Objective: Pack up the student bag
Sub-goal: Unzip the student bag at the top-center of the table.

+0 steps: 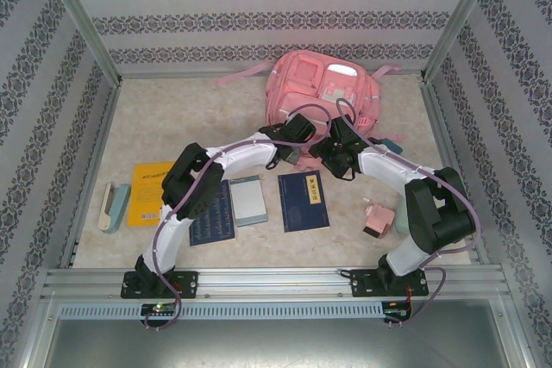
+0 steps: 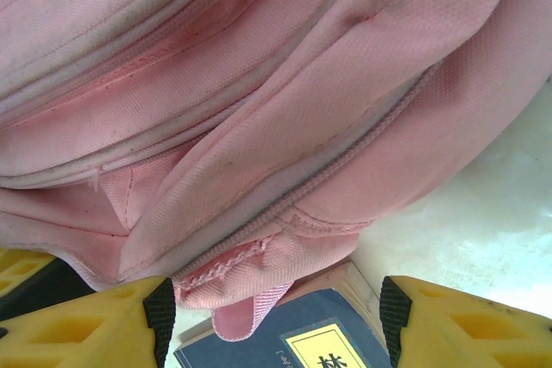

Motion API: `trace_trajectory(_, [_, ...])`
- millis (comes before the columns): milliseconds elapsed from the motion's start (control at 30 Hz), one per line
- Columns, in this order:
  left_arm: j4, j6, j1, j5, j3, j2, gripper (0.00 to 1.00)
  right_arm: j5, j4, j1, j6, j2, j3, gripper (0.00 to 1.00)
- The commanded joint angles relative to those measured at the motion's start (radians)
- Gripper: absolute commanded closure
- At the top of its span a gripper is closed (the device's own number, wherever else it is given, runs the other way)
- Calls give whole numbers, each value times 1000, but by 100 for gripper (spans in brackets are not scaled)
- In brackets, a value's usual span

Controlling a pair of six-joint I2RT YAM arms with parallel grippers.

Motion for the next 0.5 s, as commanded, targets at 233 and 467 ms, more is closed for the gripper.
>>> trace_trajectory(233, [-45, 17, 6, -32, 42, 77, 86, -9, -17, 10, -16, 12, 28, 34])
trace_trajectory(467, [-24, 15, 15, -3, 17, 59, 100, -9, -17, 11, -17, 13, 27, 34])
